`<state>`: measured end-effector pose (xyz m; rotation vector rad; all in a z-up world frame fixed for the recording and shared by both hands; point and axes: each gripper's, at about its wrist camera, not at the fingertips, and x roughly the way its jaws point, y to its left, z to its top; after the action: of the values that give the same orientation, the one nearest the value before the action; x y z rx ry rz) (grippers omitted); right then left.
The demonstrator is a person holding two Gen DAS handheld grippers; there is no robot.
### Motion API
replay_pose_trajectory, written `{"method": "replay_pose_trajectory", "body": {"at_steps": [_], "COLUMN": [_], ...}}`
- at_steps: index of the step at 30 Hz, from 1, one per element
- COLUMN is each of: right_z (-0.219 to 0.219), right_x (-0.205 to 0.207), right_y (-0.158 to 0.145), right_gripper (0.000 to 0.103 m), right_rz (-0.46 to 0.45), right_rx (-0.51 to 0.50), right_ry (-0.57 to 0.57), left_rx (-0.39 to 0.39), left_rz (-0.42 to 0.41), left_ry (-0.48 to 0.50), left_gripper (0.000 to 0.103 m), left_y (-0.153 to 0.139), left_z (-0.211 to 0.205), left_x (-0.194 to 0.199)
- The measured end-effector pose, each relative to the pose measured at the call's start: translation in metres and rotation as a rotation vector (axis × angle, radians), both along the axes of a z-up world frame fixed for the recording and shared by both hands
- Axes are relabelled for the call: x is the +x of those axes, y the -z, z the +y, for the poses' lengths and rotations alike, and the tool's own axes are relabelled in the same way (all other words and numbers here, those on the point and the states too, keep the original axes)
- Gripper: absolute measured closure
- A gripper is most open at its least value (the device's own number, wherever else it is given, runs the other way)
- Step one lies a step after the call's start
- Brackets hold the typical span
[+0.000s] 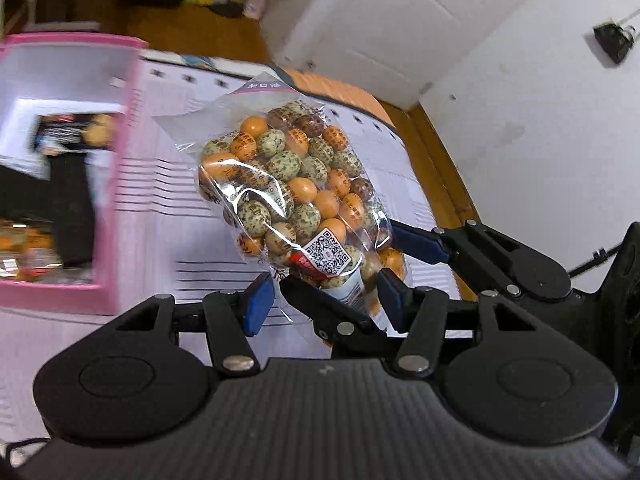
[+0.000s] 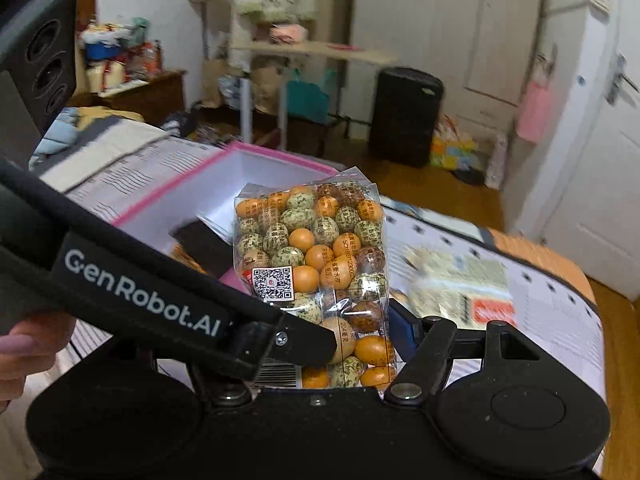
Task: Organize snacks
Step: 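Lift the peanut bag with the left gripper and carry it over the box, then lower the peanut bag into the box and open the left gripper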
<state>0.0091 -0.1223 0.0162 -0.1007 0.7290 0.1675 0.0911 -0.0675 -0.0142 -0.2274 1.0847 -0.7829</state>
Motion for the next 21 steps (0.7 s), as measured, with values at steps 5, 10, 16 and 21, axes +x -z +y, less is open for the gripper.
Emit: {"method": "replay_pose_trajectory", "body": {"at_steps": [5,10,16,21], "right_z": [0.036,0.063,0.086,0.102], "right_x": [0.024,0.049,0.084,0.111], "right_y": [-0.005,0.003,0.027,0.05], "right_gripper": [0.029,0.029,0.029,0.029], "right_rz": [-0.024,-0.026,0.009,0.032], "right_rx": [0.022,0.023,0.031,0.007], "right_ry": [-0.07,-0.129,-0.157,-0.17], "left_rx": [0.004,0.006,0.014,0.027], "left_rz": [-0.034,-0.039,-0.037,-0.005], "left_ry": [-0.096,-0.181,-0.242,-0.3], "left_gripper": [0.048,0.048,0.048,0.047], "left_y": [-0.018,-0.019,-0.001,0.028], "left_z": [0.056,0.103,0.139,0.15], "left_x": [0.003,0.017,0.047,0.073]}}
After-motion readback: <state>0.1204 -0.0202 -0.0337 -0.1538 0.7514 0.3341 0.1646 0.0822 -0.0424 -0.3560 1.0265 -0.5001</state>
